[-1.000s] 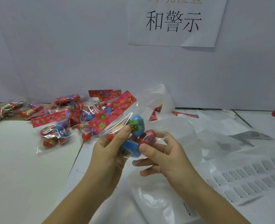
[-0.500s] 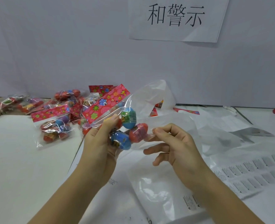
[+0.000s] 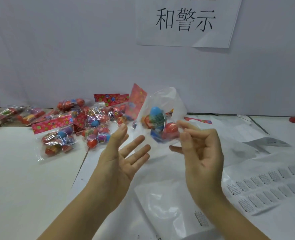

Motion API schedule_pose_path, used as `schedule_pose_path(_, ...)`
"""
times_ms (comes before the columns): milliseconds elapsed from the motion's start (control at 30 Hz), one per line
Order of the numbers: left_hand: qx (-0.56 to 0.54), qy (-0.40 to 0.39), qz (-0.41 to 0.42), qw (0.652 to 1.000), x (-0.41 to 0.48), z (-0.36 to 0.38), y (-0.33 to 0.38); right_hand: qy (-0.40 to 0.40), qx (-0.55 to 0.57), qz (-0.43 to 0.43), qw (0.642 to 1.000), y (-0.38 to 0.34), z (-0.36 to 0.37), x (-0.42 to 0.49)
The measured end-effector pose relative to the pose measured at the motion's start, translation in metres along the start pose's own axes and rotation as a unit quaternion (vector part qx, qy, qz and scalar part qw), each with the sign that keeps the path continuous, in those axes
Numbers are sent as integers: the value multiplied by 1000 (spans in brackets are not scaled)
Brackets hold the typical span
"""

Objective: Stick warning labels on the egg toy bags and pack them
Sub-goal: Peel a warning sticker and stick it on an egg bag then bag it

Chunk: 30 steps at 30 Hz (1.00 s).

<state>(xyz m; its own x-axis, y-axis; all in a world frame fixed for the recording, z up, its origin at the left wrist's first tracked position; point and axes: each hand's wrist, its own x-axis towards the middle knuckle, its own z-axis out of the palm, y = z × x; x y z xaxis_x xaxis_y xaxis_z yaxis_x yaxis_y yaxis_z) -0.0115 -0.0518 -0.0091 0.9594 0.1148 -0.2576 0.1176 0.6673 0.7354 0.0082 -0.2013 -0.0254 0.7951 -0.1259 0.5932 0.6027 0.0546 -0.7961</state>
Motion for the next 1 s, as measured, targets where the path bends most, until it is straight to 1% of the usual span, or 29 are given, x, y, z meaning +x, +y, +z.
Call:
schedule_pose_path(33,0,-11,6,1000,-1,-1,-1,-27,-55,-84,995,2,-2,-3)
schedule_pose_path(67,-5,-42,18,999,-3,-2,-1,-60,-119,-167,977,4,-2,-6)
schedule_pose_path(100,-14,-84,32,996,-5,-2,-2,-94,-187,-239,948,6,-2,-10)
schedule_pose_path(133,-19,-125,43,991,-7,-2,-2,-124,-247,-292,915,7,0,-13)
schedule_pose_path(167,-17,-160,49,986,-9,-2,-2,-145,-294,-325,887,9,2,-15)
schedule_pose_path(200,-1,-172,52,984,-11,-2,-1,-160,-326,-341,867,9,5,-17)
schedule_pose_path(233,20,-164,53,985,-12,-3,-1,-171,-342,-346,857,9,7,-19)
schedule_pose_path(267,39,-139,52,988,-11,-3,-1,-177,-342,-342,857,8,8,-20)
schedule_pose_path(300,53,-107,51,992,-9,-4,-1,-177,-327,-331,867,7,8,-20)
schedule_pose_path(333,59,-84,53,993,-7,-4,0,-167,-300,-308,887,6,7,-19)
schedule_pose_path(367,59,-71,57,994,-5,-3,1,-148,-264,-268,915,5,6,-18)
schedule_pose_path(433,52,-59,65,995,-4,-2,3,-89,-172,-129,973,0,5,-14)
schedule_pose_path(467,48,-53,66,995,-3,-3,3,-62,-124,-42,989,-2,4,-11)
schedule_pose_path(500,44,-49,65,996,-2,-3,3,-50,-88,41,994,-2,4,-7)
schedule_pose_path(533,42,-49,62,996,-1,-4,3,-55,-74,103,990,-1,3,-3)
schedule_pose_path(600,39,-55,58,996,1,-5,3,-107,-79,189,973,3,0,3)
schedule_pose_path(667,40,-59,54,996,3,-7,3,-153,-92,217,960,4,-2,4)
schedule_pose_path(733,46,-55,55,996,4,-7,4,-168,-93,211,958,3,-1,2)
schedule_pose_path(867,58,-47,72,995,4,-5,5,-178,-96,193,960,3,-1,2)
schedule_pose_path(1000,37,-30,76,996,4,-6,9,-169,-98,175,965,0,-1,2)
